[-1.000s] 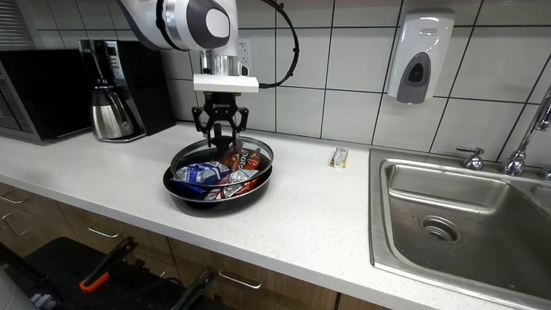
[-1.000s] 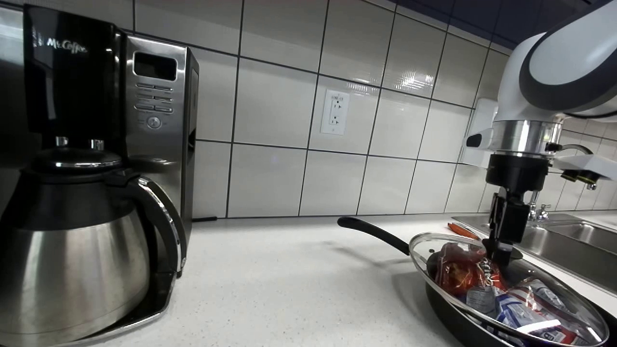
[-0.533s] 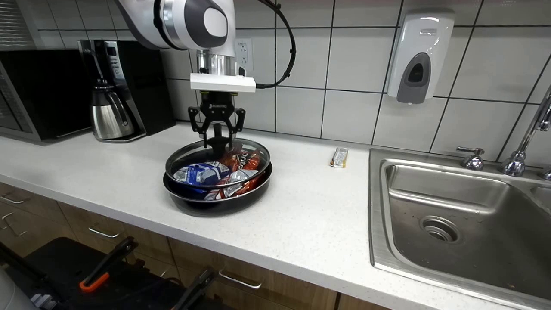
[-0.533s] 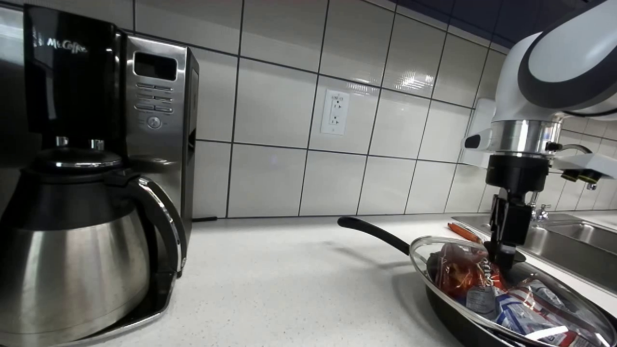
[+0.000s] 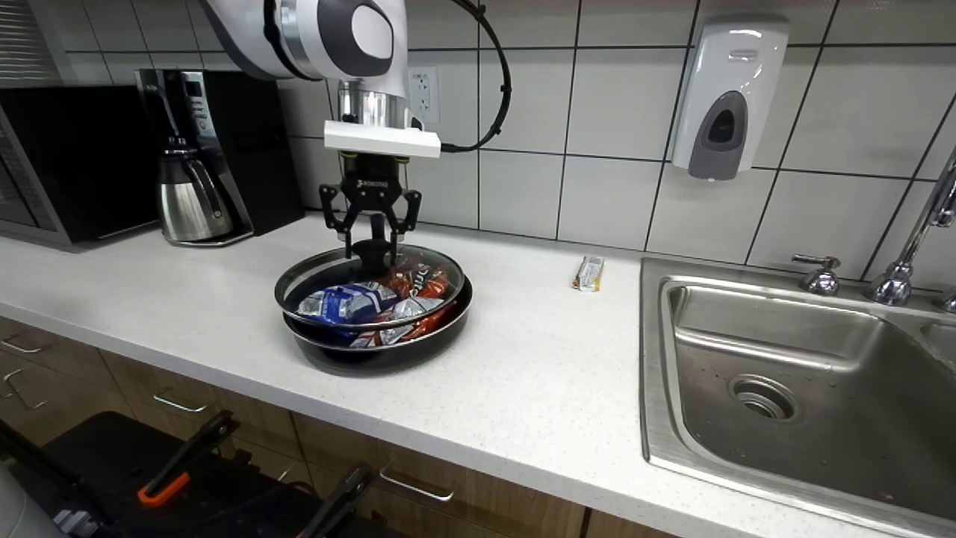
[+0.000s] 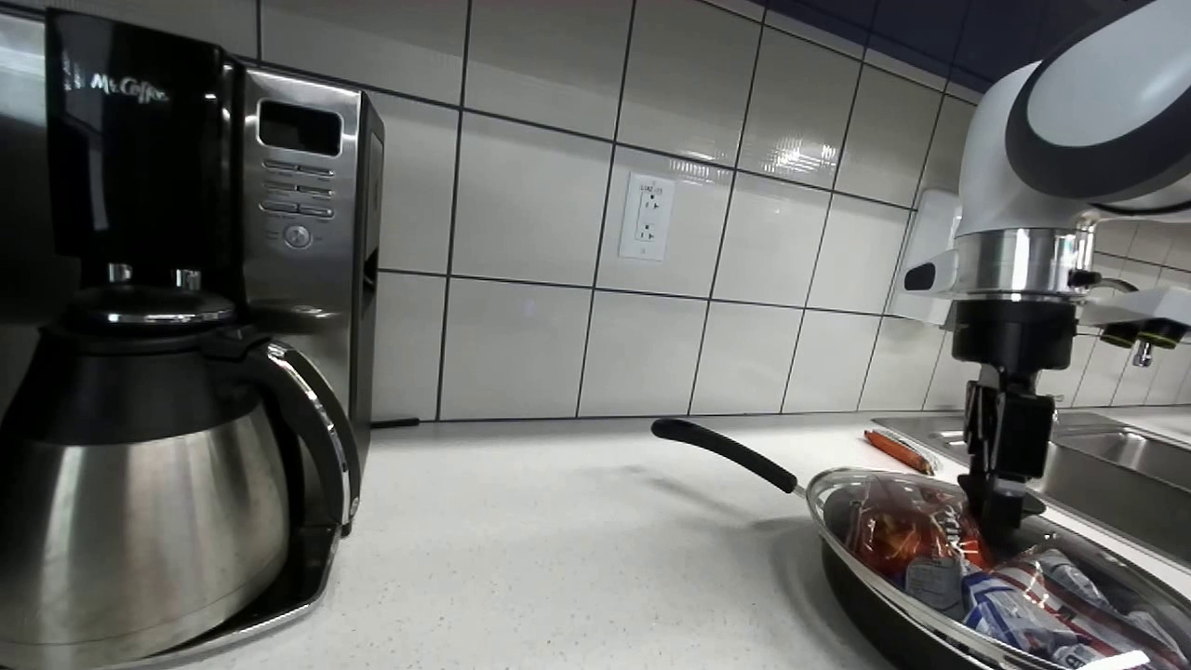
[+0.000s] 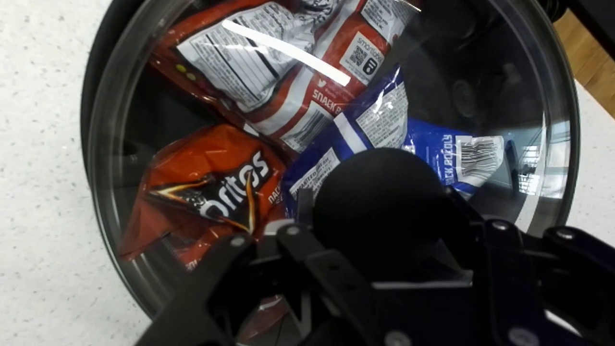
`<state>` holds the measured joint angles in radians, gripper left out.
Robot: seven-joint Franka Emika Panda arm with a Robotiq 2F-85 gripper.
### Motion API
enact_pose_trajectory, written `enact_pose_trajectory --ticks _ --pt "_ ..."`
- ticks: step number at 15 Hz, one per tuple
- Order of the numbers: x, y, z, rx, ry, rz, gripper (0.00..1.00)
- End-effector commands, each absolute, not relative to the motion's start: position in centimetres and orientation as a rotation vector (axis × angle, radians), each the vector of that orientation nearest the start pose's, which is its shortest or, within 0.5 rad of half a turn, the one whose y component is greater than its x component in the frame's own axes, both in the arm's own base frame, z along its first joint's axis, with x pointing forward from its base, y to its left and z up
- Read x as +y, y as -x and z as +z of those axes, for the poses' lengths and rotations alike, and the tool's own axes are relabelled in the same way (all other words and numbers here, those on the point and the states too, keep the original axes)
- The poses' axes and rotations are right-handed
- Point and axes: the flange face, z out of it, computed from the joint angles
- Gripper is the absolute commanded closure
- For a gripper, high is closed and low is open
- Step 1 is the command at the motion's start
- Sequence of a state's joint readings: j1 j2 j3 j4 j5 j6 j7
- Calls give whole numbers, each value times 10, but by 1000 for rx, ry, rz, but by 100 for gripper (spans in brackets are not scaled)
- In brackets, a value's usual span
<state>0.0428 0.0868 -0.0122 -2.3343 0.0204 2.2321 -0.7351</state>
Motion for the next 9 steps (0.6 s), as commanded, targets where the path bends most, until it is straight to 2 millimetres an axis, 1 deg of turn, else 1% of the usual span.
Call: enact_pose_trajectory --ticks 1,5,9 --pt "3 -483 307 -1107 2858 284 61" --pt "-5 -483 302 -1094 2860 325 61" --pt "-6 -482 299 -1107 2847 362 61"
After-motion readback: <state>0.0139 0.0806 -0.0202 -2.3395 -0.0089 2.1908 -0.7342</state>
